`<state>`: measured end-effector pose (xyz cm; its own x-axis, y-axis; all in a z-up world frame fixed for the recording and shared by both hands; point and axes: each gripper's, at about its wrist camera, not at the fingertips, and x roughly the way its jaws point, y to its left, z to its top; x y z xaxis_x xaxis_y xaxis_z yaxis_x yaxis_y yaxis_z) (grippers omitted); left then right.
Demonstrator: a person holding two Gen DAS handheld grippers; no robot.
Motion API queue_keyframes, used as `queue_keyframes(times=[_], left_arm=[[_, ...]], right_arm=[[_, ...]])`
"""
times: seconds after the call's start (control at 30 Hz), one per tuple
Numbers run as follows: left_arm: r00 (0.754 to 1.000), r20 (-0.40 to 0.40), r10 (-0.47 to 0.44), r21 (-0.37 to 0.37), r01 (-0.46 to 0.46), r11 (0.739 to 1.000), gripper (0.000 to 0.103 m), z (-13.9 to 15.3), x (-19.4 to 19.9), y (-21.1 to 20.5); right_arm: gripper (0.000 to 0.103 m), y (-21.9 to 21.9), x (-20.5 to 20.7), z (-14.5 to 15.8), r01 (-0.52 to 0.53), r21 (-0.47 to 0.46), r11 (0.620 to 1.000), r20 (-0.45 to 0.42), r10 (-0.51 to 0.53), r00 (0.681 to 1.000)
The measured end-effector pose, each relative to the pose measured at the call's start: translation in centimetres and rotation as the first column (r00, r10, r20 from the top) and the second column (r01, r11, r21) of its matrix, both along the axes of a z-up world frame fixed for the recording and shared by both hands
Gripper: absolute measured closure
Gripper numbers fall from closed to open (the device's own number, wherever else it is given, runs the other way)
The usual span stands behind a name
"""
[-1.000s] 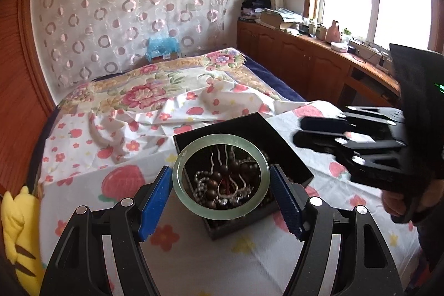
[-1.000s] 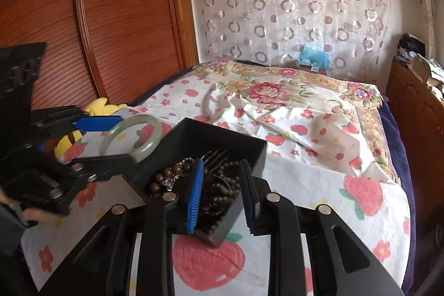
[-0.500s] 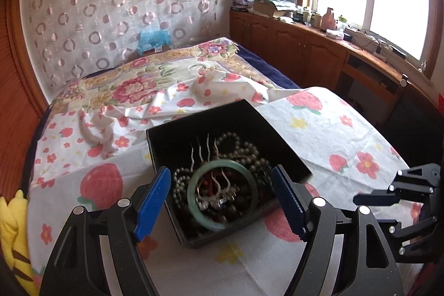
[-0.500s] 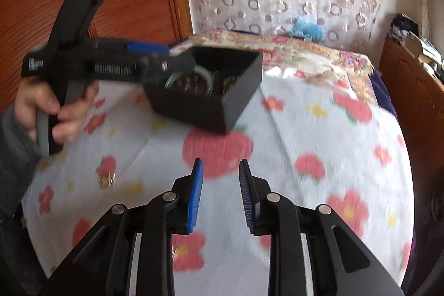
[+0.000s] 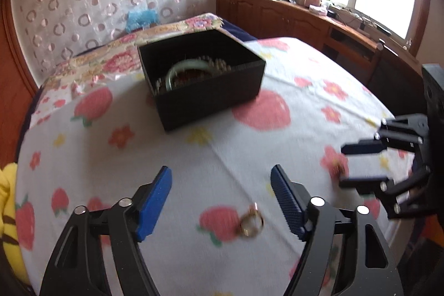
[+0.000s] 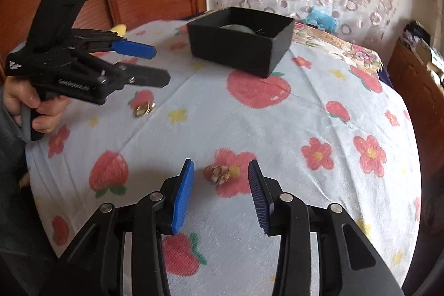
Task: Organize jewelry
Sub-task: 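Grasp the flower earring with the right tool while the left tool grasps the gold ring, then drop the gold ring and flower earring into the box with both tools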
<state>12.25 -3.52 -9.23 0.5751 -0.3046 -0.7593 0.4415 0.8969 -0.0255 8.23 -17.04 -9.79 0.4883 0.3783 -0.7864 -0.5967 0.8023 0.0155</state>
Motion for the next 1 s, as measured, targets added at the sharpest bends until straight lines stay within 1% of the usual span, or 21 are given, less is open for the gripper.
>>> queue_keyframes(times=[0.07,0.17,0.23,0.4,0.43,0.53,0.6,0.67,0.77,0.9,1.0], left_arm=[[1.000,-0.010,-0.001,-0.006,0.001,1.000,0.040,-0.3,-0.6,0.3],[1.000,-0.017,-0.006,-0.010,0.006,1.000,0.043,-0.6,-1.3,0.4],[1.000,-0.026,-0.009,-0.021,0.009,1.000,0.050,-0.8,-1.6,0.4],[0.999,-0.038,-0.031,-0.008,0.030,1.000,0.059,-1.7,-2.1,-0.4],[0.999,-0.043,-0.030,-0.006,0.030,1.000,0.065,-1.9,-2.1,-0.5],[0.999,-0.032,-0.029,0.003,0.029,1.000,0.070,-2.0,-2.2,-0.5],[0.999,-0.028,-0.025,0.005,0.025,1.000,0.085,-2.0,-2.2,-0.3],[0.999,-0.042,-0.023,-0.018,0.022,1.000,0.085,-1.9,-2.0,0.0],[0.999,-0.036,-0.003,-0.022,0.002,1.000,0.085,-1.5,-1.5,0.3],[1.000,0.000,0.022,-0.036,-0.022,0.999,0.085,-0.1,-0.6,0.5],[0.998,0.046,0.045,-0.045,-0.043,0.998,0.085,1.6,0.7,0.7]], right_arm=[[0.088,0.2,0.0,-0.3,-0.006,-0.021,1.000,0.007,0.006,1.000],[0.088,0.0,0.5,-0.3,-0.015,-0.028,0.999,0.008,0.015,1.000],[0.088,0.0,0.7,-0.1,-0.010,-0.029,1.000,0.018,0.011,1.000],[0.088,-0.3,1.9,1.2,0.015,0.005,1.000,0.050,-0.016,0.999],[0.088,-0.3,2.2,1.5,0.019,0.010,1.000,0.058,-0.020,0.998],[0.088,-0.3,2.9,2.2,0.022,0.034,0.999,0.074,-0.025,0.997],[0.088,-0.2,3.3,2.5,0.020,0.041,0.999,0.082,-0.023,0.996],[0.088,0.0,3.8,2.9,0.013,0.049,0.999,0.087,-0.017,0.996],[0.088,0.5,5.0,3.7,0.005,0.057,0.998,0.109,-0.011,0.994],[0.088,1.4,7.4,5.2,0.001,0.074,0.997,0.160,-0.013,0.987],[0.088,2.2,9.9,5.9,0.007,0.077,0.997,0.195,-0.022,0.981]])
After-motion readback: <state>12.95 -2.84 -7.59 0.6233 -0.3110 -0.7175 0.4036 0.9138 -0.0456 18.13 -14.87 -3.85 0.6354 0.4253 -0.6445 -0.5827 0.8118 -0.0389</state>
